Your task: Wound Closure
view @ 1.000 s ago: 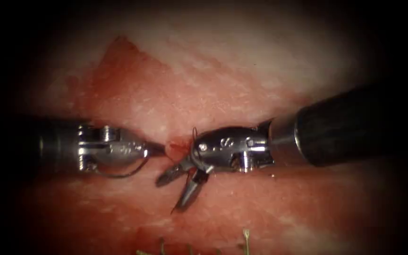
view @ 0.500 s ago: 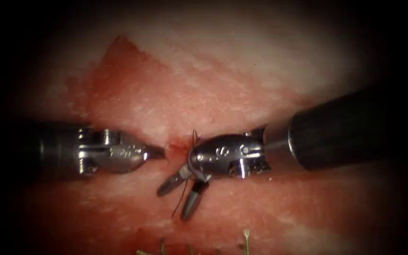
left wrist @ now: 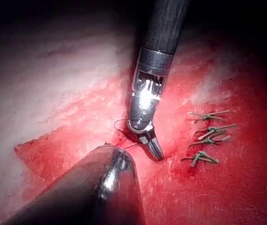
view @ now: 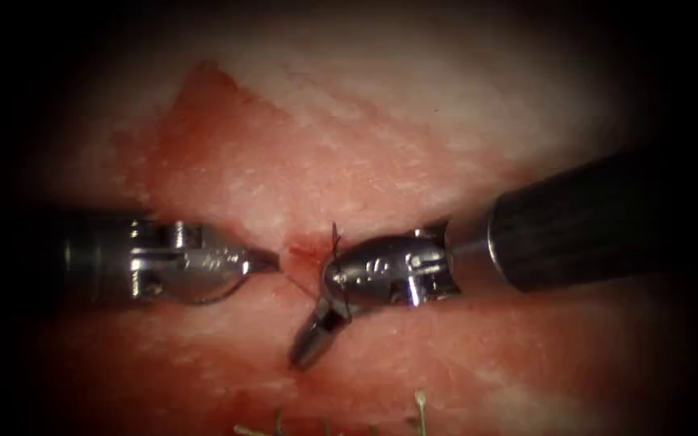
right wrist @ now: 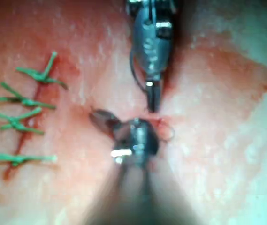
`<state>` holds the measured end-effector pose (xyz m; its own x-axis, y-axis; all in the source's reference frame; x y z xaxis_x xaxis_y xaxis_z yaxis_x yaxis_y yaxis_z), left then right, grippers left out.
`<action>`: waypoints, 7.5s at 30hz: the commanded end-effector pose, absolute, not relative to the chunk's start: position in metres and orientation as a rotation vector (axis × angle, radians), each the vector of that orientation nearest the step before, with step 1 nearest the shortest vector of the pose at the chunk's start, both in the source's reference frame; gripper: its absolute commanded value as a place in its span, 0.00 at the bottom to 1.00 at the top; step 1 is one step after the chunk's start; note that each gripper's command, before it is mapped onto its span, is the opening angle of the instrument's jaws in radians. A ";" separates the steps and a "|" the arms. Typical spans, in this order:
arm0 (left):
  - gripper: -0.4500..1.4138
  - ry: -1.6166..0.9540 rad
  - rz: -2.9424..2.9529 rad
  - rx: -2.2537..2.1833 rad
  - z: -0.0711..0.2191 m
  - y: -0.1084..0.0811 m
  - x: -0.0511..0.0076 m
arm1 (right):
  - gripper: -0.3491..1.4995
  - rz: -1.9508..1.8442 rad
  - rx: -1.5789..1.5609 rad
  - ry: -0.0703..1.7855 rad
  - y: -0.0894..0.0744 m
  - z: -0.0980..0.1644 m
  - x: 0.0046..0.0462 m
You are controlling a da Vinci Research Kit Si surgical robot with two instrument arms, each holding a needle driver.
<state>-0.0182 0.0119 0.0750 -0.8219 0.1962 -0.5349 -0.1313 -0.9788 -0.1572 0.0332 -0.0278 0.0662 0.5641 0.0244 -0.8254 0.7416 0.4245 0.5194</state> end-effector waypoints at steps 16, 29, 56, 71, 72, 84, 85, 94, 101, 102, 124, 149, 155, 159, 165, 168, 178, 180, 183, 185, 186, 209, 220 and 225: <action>0.00 -0.175 2.844 -0.858 0.074 0.009 -0.0191 | 0.00 -0.092 0.984 1.025 -0.024 0.066 0.0316; 0.00 -0.185 2.854 -0.851 0.072 0.005 -0.0195 | 0.00 0.263 0.951 1.021 -0.024 0.067 0.0297; 0.00 -0.204 2.894 -0.819 0.065 0.000 -0.0140 | 0.00 0.468 0.898 0.894 -0.019 0.068 0.0259; 0.00 -0.228 2.890 -0.794 0.057 -0.003 -0.0125 | 0.00 0.425 0.831 0.889 -0.018 0.067 0.0260; 0.00 -0.228 2.890 -0.794 0.057 -0.003 -0.0125 | 0.00 0.425 0.831 0.889 -0.018 0.067 0.0261; 0.00 -0.209 2.891 -0.790 0.057 -0.005 -0.0134 | 0.00 0.449 0.783 0.882 -0.017 0.067 0.0266; 0.00 -0.209 2.891 -0.790 0.057 -0.005 -0.0134 | 0.00 0.449 0.783 0.882 -0.017 0.067 0.0266; 0.00 -0.207 2.908 -0.806 0.058 -0.007 -0.0135 | 0.00 0.463 0.727 0.870 -0.016 0.068 0.0260; 0.00 -0.223 2.904 -0.808 0.059 -0.009 -0.0130 | 0.00 0.473 0.685 0.868 -0.015 0.068 0.0255; 0.00 -0.222 2.905 -0.808 0.059 -0.009 -0.0130 | 0.00 0.474 0.680 0.868 -0.015 0.068 0.0255; 0.00 -0.277 2.898 -0.790 0.058 -0.009 -0.0110 | 0.00 0.482 0.685 0.884 -0.016 0.068 0.0258; 0.00 -0.039 2.793 -1.005 0.052 0.011 -0.0156 | 0.88 0.862 0.422 1.177 -0.022 0.064 0.0155; 0.00 -0.030 2.812 -1.029 0.054 0.015 -0.0185 | 0.75 0.936 0.329 1.190 -0.025 0.063 0.0130; 0.00 -0.040 2.817 -1.055 0.055 0.016 -0.0203 | 0.44 0.932 0.379 1.238 -0.027 0.061 0.0154; 0.00 -0.054 2.826 -1.069 0.057 0.018 -0.0210 | 0.00 0.957 0.352 1.263 -0.027 0.059 0.0186; 0.00 -0.065 2.840 -1.073 0.059 0.018 -0.0213 | 0.00 0.967 0.323 1.265 -0.027 0.059 0.0215; 0.00 -0.096 2.855 -1.080 0.063 0.018 -0.0233 | 0.00 0.965 0.294 1.264 -0.027 0.060 0.0242; 0.00 -0.102 2.852 -1.080 0.064 0.018 -0.0240 | 0.00 0.956 0.295 1.263 -0.027 0.060 0.0245; 0.00 -0.110 2.853 -1.071 0.065 0.018 -0.0253 | 0.00 0.954 0.299 1.281 -0.028 0.060 0.0248; 0.00 -0.110 2.854 -1.065 0.066 0.018 -0.0257 | 0.00 0.956 0.299 1.289 -0.028 0.060 0.0248; 0.00 -0.109 2.857 -1.062 0.066 0.018 -0.0257 | 0.00 0.957 0.298 1.295 -0.028 0.060 0.0248; 0.00 -0.125 2.849 -1.007 0.074 0.014 -0.0246 | 0.01 0.971 0.293 1.440 -0.028 0.059 0.0273; 0.00 -0.144 2.834 -1.011 0.074 0.015 -0.0239 | 0.01 0.959 0.299 1.386 -0.028 0.059 0.0281; 0.00 -0.147 2.833 -1.012 0.073 0.015 -0.0239 | 0.01 0.957 0.292 1.380 -0.029 0.060 0.0287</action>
<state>-0.0233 0.0151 0.0727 -0.7668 0.1534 -0.6233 -0.0901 -0.9871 -0.1320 0.0284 -0.0276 0.0594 -0.0995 0.7117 -0.6954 -0.4021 0.6105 0.6824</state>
